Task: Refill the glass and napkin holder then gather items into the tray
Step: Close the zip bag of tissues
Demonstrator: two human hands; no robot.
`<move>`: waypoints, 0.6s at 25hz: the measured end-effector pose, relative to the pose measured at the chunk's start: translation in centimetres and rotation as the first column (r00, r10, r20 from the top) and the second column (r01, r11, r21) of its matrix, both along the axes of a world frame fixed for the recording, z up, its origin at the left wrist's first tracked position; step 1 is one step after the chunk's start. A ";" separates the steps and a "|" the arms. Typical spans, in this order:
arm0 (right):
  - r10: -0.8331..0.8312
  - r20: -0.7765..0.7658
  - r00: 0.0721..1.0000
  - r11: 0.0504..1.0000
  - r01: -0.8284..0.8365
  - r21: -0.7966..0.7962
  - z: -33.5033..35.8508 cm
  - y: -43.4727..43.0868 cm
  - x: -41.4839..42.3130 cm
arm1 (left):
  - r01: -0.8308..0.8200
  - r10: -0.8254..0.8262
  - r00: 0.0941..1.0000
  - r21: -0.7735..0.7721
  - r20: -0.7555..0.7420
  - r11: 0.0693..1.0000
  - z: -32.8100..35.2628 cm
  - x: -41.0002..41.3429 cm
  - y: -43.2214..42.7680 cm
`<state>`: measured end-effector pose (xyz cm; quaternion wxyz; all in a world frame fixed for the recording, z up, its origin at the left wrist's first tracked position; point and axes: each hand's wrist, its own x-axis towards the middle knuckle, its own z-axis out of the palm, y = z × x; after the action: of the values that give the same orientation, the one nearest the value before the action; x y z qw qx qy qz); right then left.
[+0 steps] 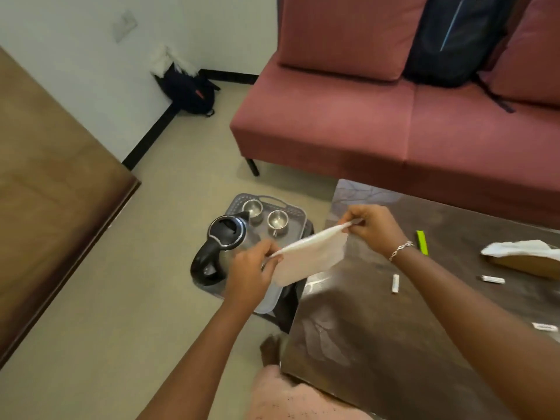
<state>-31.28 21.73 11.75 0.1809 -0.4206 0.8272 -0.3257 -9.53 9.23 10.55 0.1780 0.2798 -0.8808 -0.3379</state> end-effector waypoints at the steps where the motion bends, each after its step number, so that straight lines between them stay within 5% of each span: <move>1: 0.038 -0.005 0.999 0.999 -0.037 0.031 -1.3 -1.7 0.6 | -0.044 0.045 0.998 -0.034 0.047 0.998 -1.6 1.3 -0.2; 7: 0.254 0.009 0.967 0.933 -0.247 0.264 -8.7 -9.8 3.6 | -0.169 0.196 0.920 -0.106 0.339 0.980 -8.9 5.4 -2.4; 15: 0.281 0.064 0.958 0.893 -0.285 0.349 -14.1 -15.1 4.9 | -0.169 0.151 0.820 -0.018 0.553 0.985 -13.6 4.8 -5.0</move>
<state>-26.40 6.63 -2.30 0.3041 -0.4950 0.8011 -0.1438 -4.76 4.27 -3.02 -0.0604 0.4409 -0.8625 -0.2408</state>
